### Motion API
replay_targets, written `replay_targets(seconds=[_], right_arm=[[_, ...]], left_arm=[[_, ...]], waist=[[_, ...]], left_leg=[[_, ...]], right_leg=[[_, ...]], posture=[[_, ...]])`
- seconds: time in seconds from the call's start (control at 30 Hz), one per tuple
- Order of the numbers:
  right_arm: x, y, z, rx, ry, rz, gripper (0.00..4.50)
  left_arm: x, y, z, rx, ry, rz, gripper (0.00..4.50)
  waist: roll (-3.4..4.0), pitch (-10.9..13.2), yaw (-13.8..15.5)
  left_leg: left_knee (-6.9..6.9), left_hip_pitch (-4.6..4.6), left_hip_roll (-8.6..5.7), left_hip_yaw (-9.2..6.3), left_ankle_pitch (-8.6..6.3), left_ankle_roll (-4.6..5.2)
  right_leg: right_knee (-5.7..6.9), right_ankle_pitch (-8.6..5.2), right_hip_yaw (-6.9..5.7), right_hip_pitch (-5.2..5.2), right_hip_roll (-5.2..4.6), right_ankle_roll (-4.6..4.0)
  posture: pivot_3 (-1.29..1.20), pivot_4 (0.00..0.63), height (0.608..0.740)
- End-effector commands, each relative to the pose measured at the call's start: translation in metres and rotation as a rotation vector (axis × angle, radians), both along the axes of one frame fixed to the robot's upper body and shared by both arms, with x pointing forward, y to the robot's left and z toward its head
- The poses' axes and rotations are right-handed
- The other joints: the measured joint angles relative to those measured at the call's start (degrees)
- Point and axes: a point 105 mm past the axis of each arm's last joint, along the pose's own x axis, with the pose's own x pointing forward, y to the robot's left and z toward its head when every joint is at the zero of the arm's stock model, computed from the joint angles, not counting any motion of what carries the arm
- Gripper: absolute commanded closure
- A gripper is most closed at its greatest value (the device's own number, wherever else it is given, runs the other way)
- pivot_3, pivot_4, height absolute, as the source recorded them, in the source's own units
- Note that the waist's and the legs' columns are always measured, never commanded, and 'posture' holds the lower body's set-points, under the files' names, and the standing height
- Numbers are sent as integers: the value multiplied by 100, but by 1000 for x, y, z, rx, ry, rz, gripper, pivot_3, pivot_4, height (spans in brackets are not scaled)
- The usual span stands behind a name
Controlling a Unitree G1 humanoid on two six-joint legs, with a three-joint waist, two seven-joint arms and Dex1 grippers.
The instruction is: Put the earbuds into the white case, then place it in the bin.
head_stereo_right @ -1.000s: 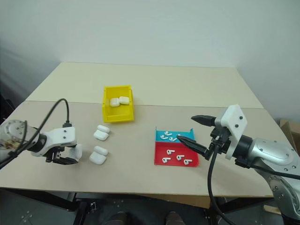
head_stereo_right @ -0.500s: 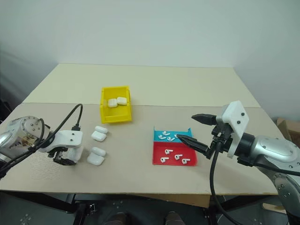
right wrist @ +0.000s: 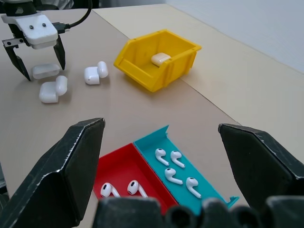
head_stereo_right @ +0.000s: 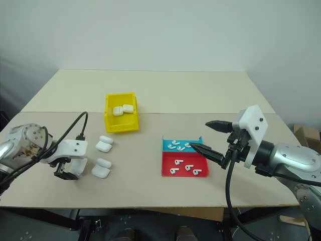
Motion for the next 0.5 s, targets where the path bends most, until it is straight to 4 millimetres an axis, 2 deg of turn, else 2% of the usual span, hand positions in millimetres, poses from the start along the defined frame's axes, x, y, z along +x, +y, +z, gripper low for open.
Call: replay_targets(seconds=[0.03, 0.3, 0.5], right_arm=[[-4, 3, 9, -10, -46, 9, 0], [-7, -1, 12, -17, -38, -7, 0], [-5, -6, 16, -28, -17, -19, 0]], left_arm=[[-3, 6, -3, 36, 30, -5, 40], [0, 7, 2, 18, -10, 14, 40], [-6, 4, 5, 11, -18, 0, 40]], waist=[[0, 0, -12], [0, -1, -21], [0, -1, -25]], left_leg=[[1, 1, 0, 0, 0, 0], [1, 1, 1, 0, -1, 2], [3, 1, 2, 0, -1, 2]], right_leg=[[1, 0, 0, 0, 0, 0], [5, 0, 1, -1, 1, 0], [6, 0, 1, -1, 1, 0]], posture=[[0, 150, 740], [0, 150, 740], [0, 150, 740]])
